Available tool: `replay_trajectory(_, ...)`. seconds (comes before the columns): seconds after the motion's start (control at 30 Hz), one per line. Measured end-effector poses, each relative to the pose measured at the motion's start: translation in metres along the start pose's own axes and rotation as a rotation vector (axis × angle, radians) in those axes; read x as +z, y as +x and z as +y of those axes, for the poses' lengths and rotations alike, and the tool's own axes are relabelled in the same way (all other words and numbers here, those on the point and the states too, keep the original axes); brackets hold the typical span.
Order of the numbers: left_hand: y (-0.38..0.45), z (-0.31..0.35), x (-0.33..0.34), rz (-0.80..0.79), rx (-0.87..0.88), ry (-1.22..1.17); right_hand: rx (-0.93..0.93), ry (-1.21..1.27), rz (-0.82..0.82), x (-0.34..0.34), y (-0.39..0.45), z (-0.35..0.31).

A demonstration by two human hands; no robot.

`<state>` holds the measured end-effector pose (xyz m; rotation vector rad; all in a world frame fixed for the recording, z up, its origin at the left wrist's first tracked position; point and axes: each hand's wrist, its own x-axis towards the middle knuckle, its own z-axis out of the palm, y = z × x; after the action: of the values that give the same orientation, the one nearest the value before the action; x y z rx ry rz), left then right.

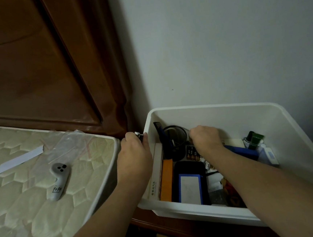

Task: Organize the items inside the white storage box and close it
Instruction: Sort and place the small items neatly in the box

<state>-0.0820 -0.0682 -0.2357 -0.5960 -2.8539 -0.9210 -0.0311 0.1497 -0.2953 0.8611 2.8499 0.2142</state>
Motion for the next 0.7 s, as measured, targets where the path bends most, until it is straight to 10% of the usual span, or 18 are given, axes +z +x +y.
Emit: replay_trajectory(0.7,-0.001,0.001,-0.001,0.006,0.003,-0.002,-0.127,0.08,-0.027,-0.012,-0.051,0.024)
